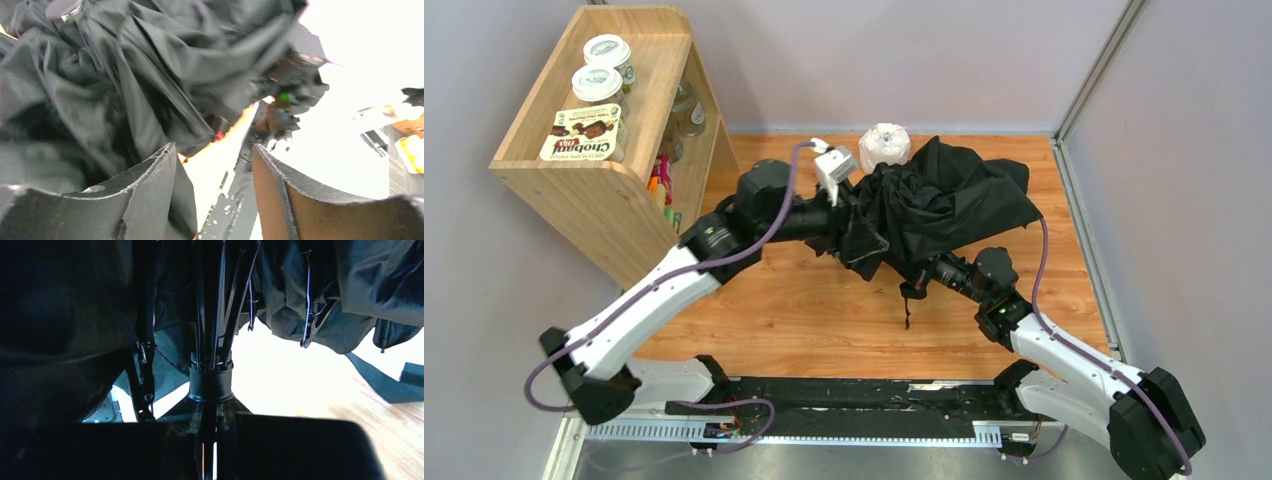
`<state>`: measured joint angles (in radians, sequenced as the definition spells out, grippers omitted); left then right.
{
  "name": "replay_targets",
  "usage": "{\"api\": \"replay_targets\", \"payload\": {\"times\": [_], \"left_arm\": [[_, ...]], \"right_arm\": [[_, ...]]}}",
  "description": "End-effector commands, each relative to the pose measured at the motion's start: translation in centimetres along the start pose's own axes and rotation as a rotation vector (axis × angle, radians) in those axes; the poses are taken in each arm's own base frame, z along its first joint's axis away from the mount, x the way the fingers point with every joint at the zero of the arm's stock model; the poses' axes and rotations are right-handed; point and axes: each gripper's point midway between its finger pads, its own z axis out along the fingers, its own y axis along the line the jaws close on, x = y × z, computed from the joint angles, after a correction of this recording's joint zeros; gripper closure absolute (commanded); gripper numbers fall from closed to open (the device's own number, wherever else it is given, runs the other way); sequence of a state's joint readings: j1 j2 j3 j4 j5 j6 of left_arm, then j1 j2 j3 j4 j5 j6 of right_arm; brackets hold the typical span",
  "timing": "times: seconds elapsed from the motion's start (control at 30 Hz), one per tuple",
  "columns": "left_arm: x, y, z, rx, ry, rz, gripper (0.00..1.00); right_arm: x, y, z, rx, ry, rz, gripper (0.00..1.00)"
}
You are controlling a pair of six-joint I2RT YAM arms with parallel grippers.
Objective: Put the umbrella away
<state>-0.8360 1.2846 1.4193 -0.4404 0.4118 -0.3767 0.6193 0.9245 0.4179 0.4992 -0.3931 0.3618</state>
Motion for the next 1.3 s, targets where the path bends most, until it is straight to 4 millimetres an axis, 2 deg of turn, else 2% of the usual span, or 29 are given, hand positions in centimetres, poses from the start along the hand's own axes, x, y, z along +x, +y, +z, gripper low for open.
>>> {"api": "replay_targets", "payload": {"times": [0.0,0.03,0.07,0.1,0.13,0.23,0.33,0.43,0.53,0.63,0.83,0.9,0.97,1.03,1.2,1.27], "left_arm": [[-2.6,-5.4,-7.5,0.123,-0.183,0.106,0.34],[-2.1,-4.7,-8.0,0.085,-0.182,0.092,0.33],[-2.4,-5.0,-9.5,0.067,-0.22,0.099,0.33],[-2.2,-4.2,-9.8,0.016,-0.229,0.076,0.33],[-2.4,-4.2,-10.9,-0.006,-0.261,0.07,0.33],[-2.7,-1.9,-11.5,-0.144,-0.297,0.009,0.32],[-2.7,-0.6,-10.1,-0.188,-0.281,-0.011,0.32],[-3.1,-0.5,-8.2,-0.161,-0.259,-0.019,0.31],[-4.0,-1.8,-6.7,-0.066,-0.272,-0.035,0.3],[-3.8,-1.4,-5.1,-0.051,-0.263,-0.069,0.3],[-3.7,0.7,-3.3,-0.12,-0.268,-0.086,0.29],[-4.1,0.2,-3.0,-0.086,-0.279,-0.056,0.29],[-4.2,0.1,-3.7,-0.103,-0.276,-0.062,0.29],[-4.3,0.0,-5.3,-0.125,-0.309,-0.077,0.28],[-3.1,-0.3,-10.6,-0.187,-0.394,-0.09,0.28],[-2.4,0.2,-12.2,-0.243,-0.4,-0.106,0.28]], "right_arm": [[-3.4,1.7,-0.1,-0.168,-0.148,-0.185,1.0],[-3.2,2.1,-0.1,-0.203,-0.141,-0.211,1.0],[-3.1,2.2,0.0,-0.221,-0.136,-0.233,1.0],[-2.9,2.4,0.0,-0.246,-0.124,-0.249,1.0],[-2.9,2.9,0.1,-0.28,-0.114,-0.266,1.0],[-2.9,4.0,-0.1,-0.344,-0.106,-0.295,1.0],[-2.9,5.1,-0.5,-0.405,-0.101,-0.304,1.0],[-3.0,5.5,-0.9,-0.421,-0.106,-0.308,1.0],[-3.0,5.6,-0.9,-0.421,-0.095,-0.301,1.0],[-3.0,5.3,-0.8,-0.404,-0.091,-0.295,1.0],[-3.4,5.4,-0.5,-0.408,-0.089,-0.278,1.0],[-3.5,5.3,-0.3,-0.402,-0.09,-0.275,1.0],[-3.6,5.0,-0.2,-0.377,-0.098,-0.271,1.0],[-4.0,4.7,-0.2,-0.354,-0.113,-0.267,1.0],[-4.0,4.0,0.1,-0.318,-0.113,-0.243,1.0],[-4.0,4.1,0.2,-0.329,-0.115,-0.239,1.0]]}}
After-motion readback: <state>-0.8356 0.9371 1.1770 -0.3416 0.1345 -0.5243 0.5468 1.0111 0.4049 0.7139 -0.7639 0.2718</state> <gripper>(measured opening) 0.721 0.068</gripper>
